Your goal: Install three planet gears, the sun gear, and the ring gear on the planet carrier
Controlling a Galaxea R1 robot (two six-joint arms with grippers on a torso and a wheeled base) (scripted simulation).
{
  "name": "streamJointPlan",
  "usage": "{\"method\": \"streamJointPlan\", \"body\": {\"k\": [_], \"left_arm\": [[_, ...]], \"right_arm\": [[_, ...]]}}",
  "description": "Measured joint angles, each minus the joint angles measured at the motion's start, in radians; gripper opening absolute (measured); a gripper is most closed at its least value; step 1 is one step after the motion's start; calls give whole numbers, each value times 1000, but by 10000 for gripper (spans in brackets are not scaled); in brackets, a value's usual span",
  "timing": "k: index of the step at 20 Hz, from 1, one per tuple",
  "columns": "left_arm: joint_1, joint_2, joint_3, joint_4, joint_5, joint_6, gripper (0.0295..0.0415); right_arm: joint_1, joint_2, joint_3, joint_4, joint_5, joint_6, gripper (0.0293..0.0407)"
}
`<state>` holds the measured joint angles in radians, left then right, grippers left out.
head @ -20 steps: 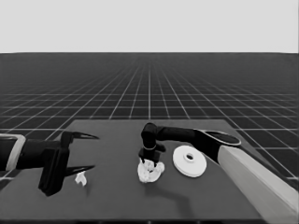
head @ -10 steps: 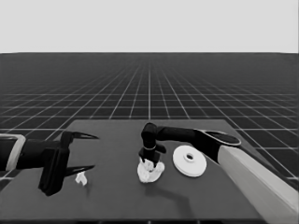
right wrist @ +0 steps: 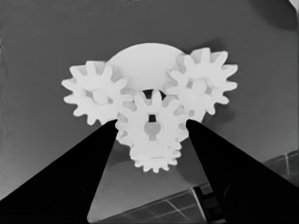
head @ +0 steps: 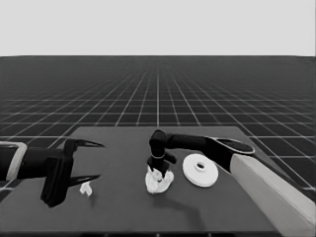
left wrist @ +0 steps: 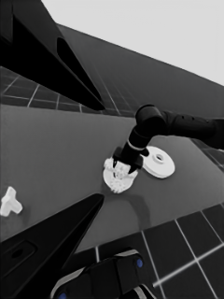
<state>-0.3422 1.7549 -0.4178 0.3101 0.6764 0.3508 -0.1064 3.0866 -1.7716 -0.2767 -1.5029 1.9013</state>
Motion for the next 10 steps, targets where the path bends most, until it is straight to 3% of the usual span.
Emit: {"method": "streamJointPlan", "body": {"k": [10], "left_arm": [[0, 0, 0, 0, 0, 0, 385]], "right_arm": [[0, 0, 0, 0, 0, 105, 310]]}}
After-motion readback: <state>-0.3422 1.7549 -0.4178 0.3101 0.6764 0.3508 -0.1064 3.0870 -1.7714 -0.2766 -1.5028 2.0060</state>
